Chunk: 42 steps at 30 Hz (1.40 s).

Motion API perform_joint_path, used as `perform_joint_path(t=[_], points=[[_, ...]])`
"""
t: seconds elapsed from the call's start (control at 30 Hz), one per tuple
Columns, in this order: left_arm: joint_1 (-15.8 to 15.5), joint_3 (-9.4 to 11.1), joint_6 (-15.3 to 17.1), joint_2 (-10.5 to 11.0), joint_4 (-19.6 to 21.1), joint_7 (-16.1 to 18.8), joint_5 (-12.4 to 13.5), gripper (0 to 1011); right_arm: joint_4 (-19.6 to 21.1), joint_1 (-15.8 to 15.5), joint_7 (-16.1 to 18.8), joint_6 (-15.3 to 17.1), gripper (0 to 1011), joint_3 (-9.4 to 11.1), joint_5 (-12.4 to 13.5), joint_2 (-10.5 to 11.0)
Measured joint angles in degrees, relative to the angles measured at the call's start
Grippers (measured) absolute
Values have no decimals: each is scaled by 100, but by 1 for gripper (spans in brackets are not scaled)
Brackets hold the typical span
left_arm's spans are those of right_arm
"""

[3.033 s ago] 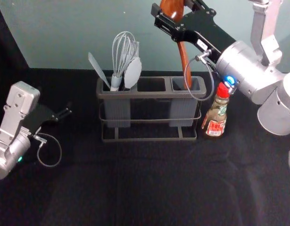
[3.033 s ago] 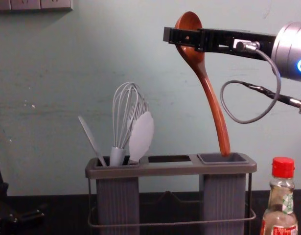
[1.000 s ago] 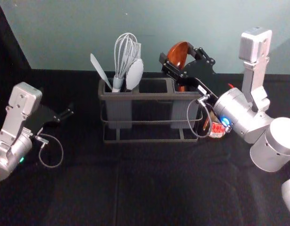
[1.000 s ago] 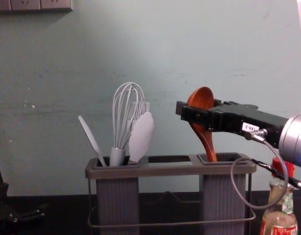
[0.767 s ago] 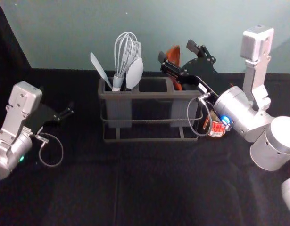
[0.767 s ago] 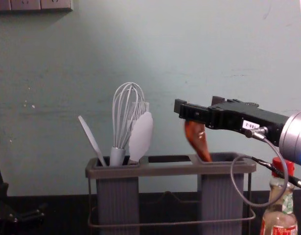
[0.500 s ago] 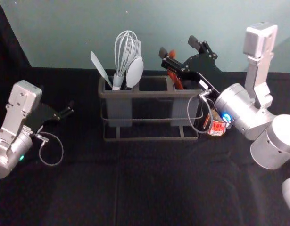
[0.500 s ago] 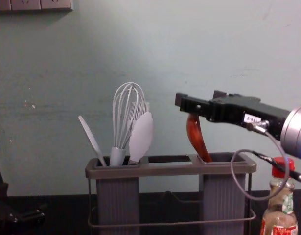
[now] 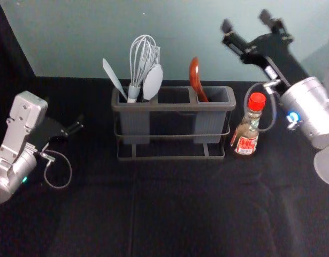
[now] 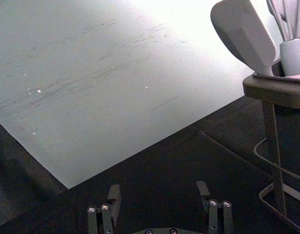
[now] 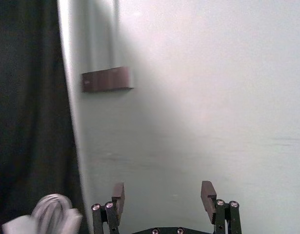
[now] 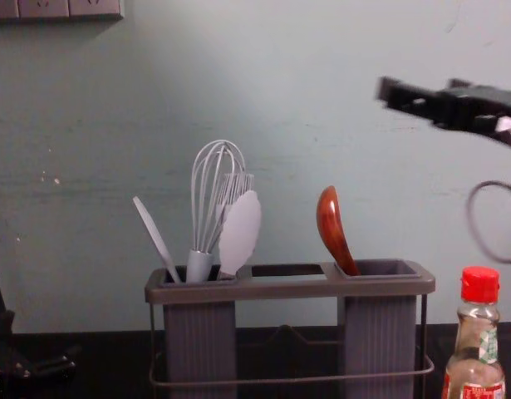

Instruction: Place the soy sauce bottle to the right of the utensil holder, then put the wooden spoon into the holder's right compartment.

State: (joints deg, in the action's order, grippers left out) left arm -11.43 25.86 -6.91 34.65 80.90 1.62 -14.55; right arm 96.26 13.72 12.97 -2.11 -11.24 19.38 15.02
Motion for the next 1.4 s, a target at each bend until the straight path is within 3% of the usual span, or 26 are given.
perform_joint_path(t=[0.33, 0.53, 0.93, 1.4], points=[[0, 0, 0, 0, 0, 0, 0, 1011, 51, -278, -283, 127, 1003, 700, -45, 173], [0, 0, 0, 0, 0, 0, 0, 1011, -61, -460, -407, 281, 1002, 980, -167, 228], [0, 0, 0, 0, 0, 0, 0, 1010, -496, -792, -598, 418, 1003, 1093, -699, 266], [0, 0, 0, 0, 0, 0, 0, 1011, -1148, -1004, -608, 365, 1003, 1115, -1026, 31]])
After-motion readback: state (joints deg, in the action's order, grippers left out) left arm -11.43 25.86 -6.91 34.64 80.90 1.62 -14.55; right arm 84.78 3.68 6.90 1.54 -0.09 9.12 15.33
